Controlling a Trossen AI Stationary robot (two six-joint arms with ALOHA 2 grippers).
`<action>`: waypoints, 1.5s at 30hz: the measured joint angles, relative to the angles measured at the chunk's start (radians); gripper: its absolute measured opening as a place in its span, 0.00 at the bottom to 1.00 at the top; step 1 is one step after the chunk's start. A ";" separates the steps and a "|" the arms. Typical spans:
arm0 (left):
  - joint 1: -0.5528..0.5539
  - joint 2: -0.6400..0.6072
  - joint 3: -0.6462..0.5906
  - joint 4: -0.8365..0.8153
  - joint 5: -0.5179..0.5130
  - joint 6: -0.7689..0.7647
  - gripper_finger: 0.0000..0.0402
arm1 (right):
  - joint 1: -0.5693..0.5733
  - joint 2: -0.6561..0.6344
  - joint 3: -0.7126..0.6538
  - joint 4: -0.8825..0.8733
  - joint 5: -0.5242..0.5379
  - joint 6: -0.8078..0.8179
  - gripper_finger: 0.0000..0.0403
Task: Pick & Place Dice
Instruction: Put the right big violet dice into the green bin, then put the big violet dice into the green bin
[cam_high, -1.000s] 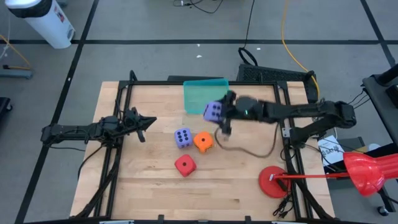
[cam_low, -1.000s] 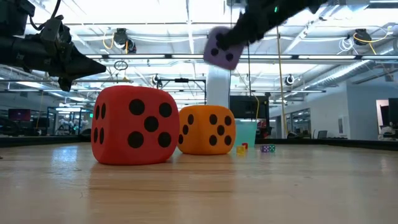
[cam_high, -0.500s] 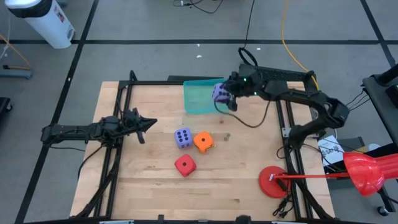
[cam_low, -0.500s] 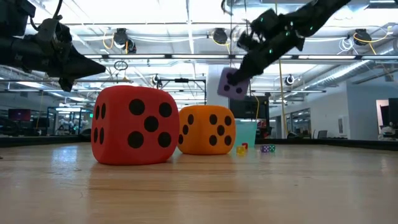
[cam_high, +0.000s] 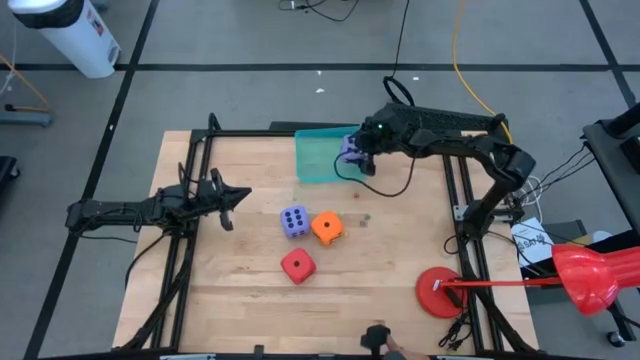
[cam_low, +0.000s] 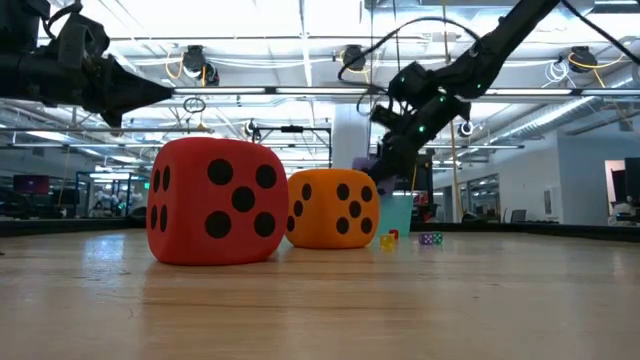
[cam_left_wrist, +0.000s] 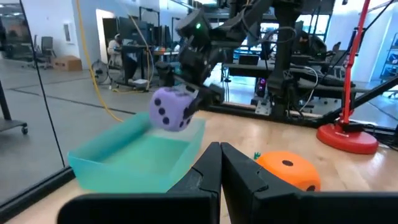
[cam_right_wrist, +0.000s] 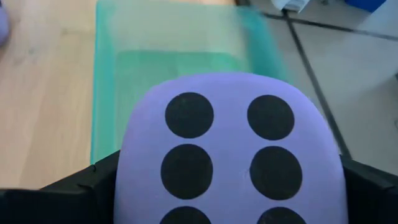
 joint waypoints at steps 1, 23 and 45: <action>0.000 0.000 0.000 0.000 0.000 0.018 0.02 | 0.000 0.011 0.000 -0.005 0.003 0.010 0.93; 0.000 0.000 0.000 0.037 -0.079 -0.011 0.02 | 0.033 -0.017 0.011 -0.017 0.001 0.016 0.99; 0.000 0.000 0.000 0.034 -0.079 0.009 0.02 | 0.059 -0.642 -0.237 0.097 -0.162 0.550 0.44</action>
